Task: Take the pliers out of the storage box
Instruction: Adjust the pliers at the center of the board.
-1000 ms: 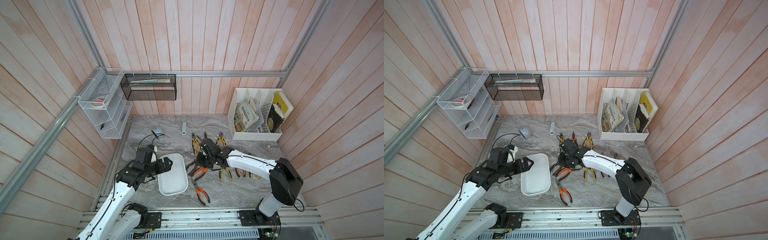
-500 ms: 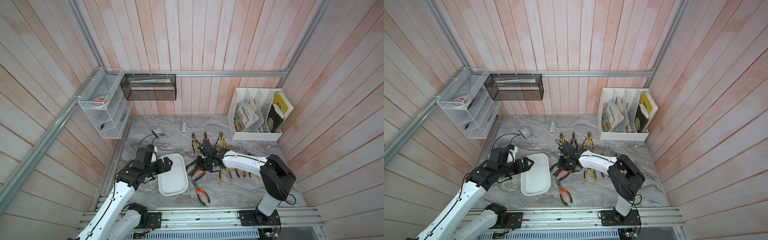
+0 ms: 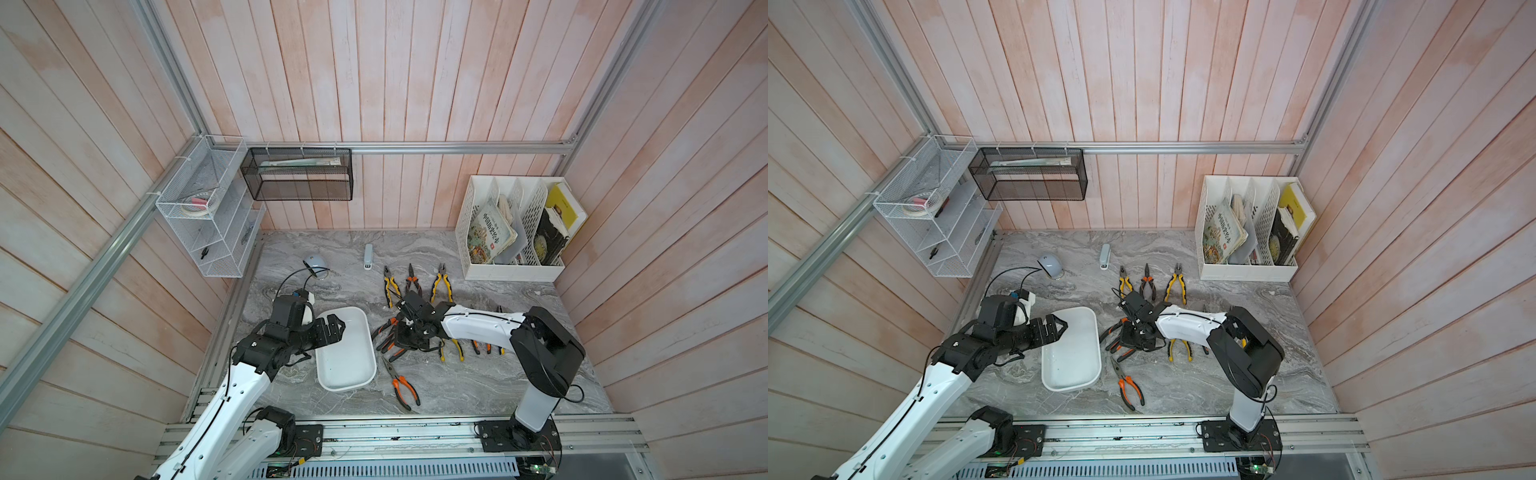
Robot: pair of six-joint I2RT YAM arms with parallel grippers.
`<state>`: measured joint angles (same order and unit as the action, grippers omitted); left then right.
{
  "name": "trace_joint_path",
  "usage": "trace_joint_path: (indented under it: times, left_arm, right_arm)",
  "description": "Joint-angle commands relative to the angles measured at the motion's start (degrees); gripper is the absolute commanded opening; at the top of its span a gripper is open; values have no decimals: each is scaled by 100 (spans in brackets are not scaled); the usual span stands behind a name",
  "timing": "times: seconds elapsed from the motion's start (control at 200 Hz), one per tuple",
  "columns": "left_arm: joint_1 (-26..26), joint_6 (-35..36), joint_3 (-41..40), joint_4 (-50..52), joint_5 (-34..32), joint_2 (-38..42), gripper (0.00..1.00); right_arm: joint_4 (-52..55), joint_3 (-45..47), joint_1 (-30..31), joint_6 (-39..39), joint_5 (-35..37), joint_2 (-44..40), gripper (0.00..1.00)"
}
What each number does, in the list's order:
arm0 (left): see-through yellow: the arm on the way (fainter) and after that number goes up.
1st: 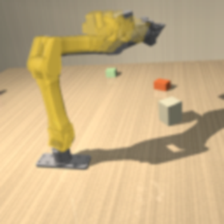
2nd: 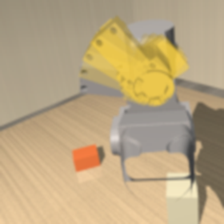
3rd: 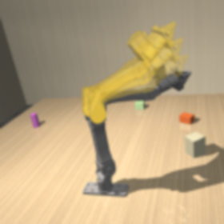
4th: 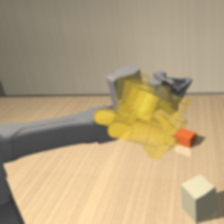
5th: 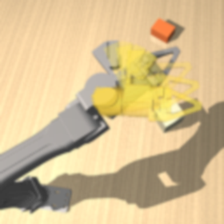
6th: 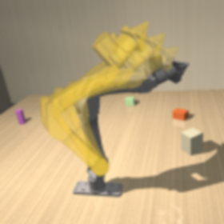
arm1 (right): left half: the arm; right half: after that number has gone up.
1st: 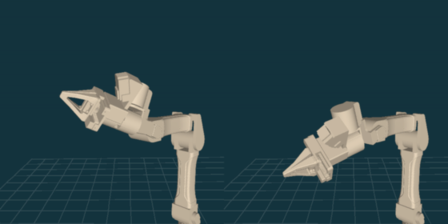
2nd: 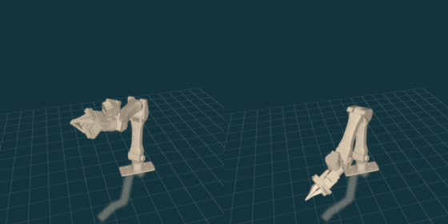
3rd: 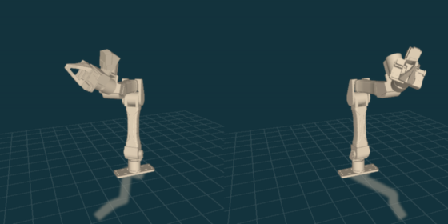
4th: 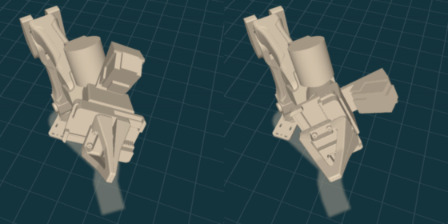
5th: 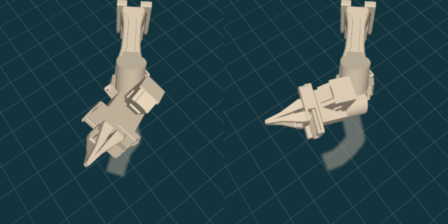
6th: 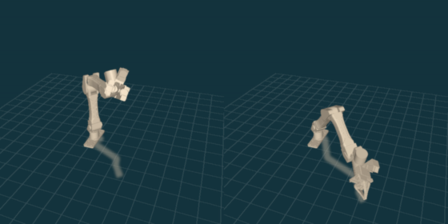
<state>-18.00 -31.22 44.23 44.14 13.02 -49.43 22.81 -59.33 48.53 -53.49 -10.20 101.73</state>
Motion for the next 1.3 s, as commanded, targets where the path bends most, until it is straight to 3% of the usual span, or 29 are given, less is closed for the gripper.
trace_joint_path:
  times: [0.0,0.515,0.765,0.99,1.295]
  left_arm:
    - [31,72,-34,-90,-50,-12,100]
    - [27,55,-32,-85,-32,-23,100]
    - [27,55,-37,-82,-42,-40,100]
    - [30,55,-37,-89,-43,-80,100]
    - [25,81,-2,-29,-62,-17,100]
  right_arm:
    - [592,242,-60,292,217,-190,0]
    - [1271,236,-829,1040,458,-766,0]
    - [1433,-385,-637,939,334,-875,0]
    - [1285,-1001,-104,718,165,-343,0]
    - [1462,-1682,-242,920,280,454,0]
